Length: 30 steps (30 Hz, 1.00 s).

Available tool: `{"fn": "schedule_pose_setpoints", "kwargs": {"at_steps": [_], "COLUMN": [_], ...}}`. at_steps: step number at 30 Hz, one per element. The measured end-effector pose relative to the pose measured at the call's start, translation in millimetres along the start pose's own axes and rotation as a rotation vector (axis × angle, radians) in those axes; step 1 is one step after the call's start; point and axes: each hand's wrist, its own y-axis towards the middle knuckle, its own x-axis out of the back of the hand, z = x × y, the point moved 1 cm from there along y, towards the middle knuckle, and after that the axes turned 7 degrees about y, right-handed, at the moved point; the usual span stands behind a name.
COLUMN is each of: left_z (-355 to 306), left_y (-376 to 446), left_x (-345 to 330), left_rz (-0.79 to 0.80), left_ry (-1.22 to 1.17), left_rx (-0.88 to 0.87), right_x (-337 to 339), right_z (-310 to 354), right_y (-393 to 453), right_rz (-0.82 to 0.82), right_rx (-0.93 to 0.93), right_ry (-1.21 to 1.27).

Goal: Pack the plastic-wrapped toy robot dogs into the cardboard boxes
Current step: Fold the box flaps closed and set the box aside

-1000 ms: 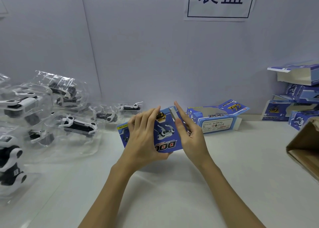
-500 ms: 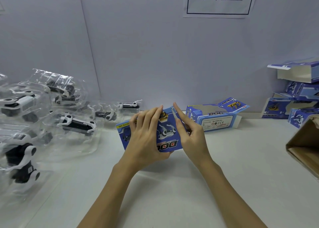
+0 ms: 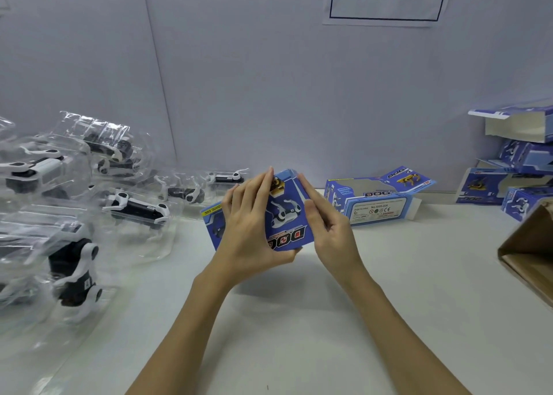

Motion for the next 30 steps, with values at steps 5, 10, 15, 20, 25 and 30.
{"fn": "schedule_pose_setpoints", "kwargs": {"at_steps": [5,10,15,20,25,30], "left_z": [-3.1,0.8,-1.9,-1.6,-4.1,-11.6], "left_y": [0.1,0.9,1.5,1.5,1.6,1.2], "left_x": [-1.2,3.2,4.9,5.2,4.2,1.4], "left_rz": [-0.005,0.014,0.008,-0.02,-0.004,-0.035], "left_ry": [0.003,-0.004,0.107,0.089,0.106,0.138], "left_rx": [-0.001,-0.072,-0.18,-0.153,-0.134,-0.085], "right_x": [-6.6,2.8,20.0,21.7,26.9,23.8], "right_z": [-3.6,7.2,16.1,11.4,11.3,8.0], "right_y": [-2.3,-0.2,5.5,5.7,6.0,1.8], "right_rz": [0.065,0.179,0.192,0.159,0.155,0.087], "right_rx": [-0.028,-0.109,-0.134,-0.093,-0.067,0.058], "right_ry": [-0.002,0.035,0.039,-0.029,-0.099,-0.214]}}
